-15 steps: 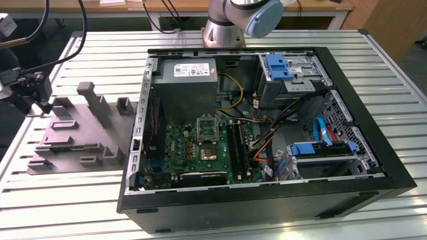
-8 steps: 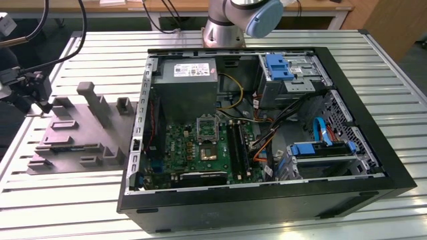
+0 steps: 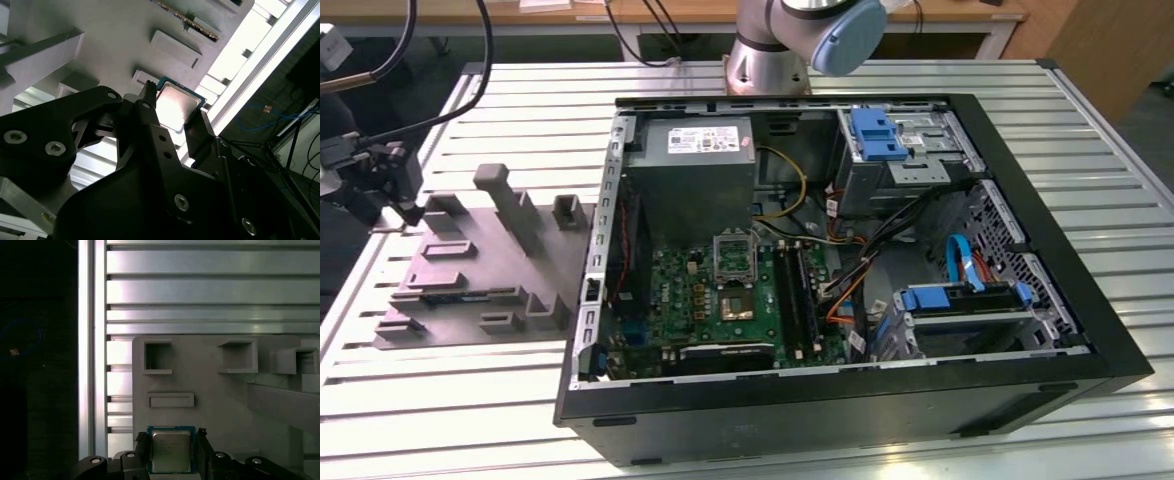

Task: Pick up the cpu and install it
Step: 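Pick up the cpu and move it towards the insertion slot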

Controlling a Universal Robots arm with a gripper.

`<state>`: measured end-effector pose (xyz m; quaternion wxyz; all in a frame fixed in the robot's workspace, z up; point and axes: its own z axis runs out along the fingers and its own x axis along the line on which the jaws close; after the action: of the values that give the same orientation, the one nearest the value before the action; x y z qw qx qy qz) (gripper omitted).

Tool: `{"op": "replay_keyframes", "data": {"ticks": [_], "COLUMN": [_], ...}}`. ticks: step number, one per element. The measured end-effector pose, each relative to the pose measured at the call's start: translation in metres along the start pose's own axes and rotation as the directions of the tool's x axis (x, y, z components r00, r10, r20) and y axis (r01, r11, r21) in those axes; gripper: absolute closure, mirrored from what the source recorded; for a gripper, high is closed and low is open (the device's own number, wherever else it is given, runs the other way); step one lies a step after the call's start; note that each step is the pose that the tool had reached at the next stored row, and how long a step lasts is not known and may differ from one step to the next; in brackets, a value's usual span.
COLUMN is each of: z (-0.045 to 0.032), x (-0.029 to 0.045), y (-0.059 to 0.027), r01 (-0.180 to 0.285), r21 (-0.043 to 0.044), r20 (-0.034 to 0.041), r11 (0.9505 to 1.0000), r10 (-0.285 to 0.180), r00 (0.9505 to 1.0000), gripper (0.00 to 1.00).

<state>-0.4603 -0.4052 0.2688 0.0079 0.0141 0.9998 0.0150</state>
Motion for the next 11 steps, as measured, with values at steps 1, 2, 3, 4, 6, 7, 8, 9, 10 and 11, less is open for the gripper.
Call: {"op": "replay_keyframes", "data": {"ticks": [1,2,3,4,6,7,8,9,10,11], "z": [-0.0001,-0.0002,-0.0003,-0.0004,-0.0007,-0.0009,-0.0012,-0.0016,-0.0021,-0.0025], "x": [0.0000,0.0000,0.0000,0.0000,0.0000,0.0000,0.0000,0.0000,0.0000,0.0000], "y": [0.0000,0.0000,0.0000,0.0000,0.0000,0.0000,0.0000,0.0001,0.0001,0.0001], "r01": [0.000,0.000,0.000,0.000,0.000,0.000,0.000,0.000,0.000,0.000], "r21": [0.0000,-0.0001,-0.0002,-0.0001,-0.0001,0.0000,0.0000,0.0000,0.0000,0.0000], "r20": [0.0001,0.0002,0.0003,0.0002,0.0001,0.0001,0.0000,0.0000,0.0000,0.0001], "r11": [1.0000,1.0000,1.0000,1.0000,1.0000,1.0000,1.0000,1.0000,1.0000,1.0000], "r10": [0.000,0.000,0.000,0.000,0.000,0.000,0.000,0.000,0.000,0.000], "r00": [1.0000,1.0000,1.0000,1.0000,1.0000,1.0000,1.0000,1.0000,1.0000,1.0000], "gripper": [0.53,0.53,0.53,0.53,0.53,0.53,0.53,0.53,0.53,0.53]}}
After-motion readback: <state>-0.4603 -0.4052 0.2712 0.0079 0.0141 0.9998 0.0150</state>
